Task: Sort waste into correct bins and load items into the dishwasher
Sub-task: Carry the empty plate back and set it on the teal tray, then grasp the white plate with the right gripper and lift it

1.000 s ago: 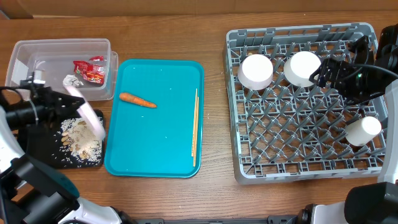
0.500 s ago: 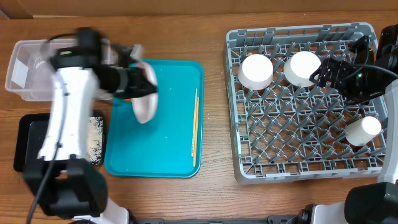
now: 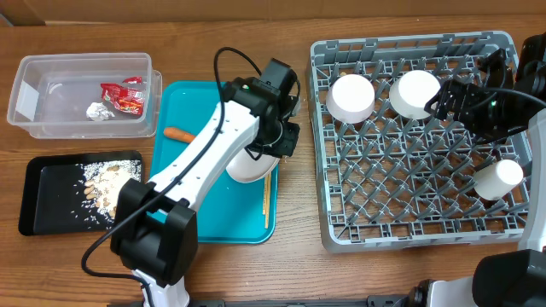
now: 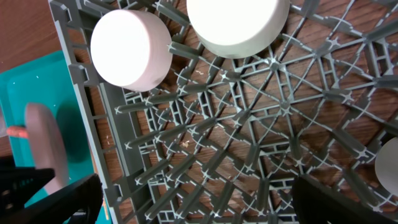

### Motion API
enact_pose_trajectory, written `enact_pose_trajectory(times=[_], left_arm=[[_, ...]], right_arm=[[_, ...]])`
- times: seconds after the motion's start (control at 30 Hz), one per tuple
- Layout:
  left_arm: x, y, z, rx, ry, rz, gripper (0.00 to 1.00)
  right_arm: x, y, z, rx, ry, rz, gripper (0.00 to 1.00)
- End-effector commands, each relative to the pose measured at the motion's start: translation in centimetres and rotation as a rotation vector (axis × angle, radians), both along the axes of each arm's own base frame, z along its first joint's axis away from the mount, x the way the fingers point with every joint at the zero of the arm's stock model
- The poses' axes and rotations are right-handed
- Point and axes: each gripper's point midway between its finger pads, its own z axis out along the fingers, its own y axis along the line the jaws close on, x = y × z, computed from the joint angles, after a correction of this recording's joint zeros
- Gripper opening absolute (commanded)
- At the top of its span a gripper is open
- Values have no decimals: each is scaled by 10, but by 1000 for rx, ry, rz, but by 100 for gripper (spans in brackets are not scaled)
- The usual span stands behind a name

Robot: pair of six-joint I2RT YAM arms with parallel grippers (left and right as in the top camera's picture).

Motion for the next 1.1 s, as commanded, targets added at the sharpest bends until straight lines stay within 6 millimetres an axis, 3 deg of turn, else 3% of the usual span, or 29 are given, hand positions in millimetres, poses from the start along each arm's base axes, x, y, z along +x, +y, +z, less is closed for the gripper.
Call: enact_pose_trajectory(times=[0.0,0.3,0.33,0.4,0.53,0.67,0.87,0.97,1.07], left_arm=[[14,17,-1,85,-43,90,4],[-2,40,-13,189,41,133,5],[-4,43,-14,200,51,135,17],[-7,47,-14,221,61,126,56],[-6,59,-7,237,61,142,63],[5,98,21,222,49,254,62],[12,183,69,117,-1,516,65],[10,212,86,31,-14,623,70],[8,230,87,32,-9,676,73]], right_arm=[[1,0,12,-18,-40,6,100],[3,20,13,-1,-44,62,100],[3,24,13,-1,-45,73,100],[3,32,13,0,-45,95,100],[3,52,14,9,-41,138,100],[5,100,21,76,-77,255,98],[10,179,25,44,-174,451,97],[11,215,10,1,-155,485,96],[8,240,-18,-38,-84,507,95]])
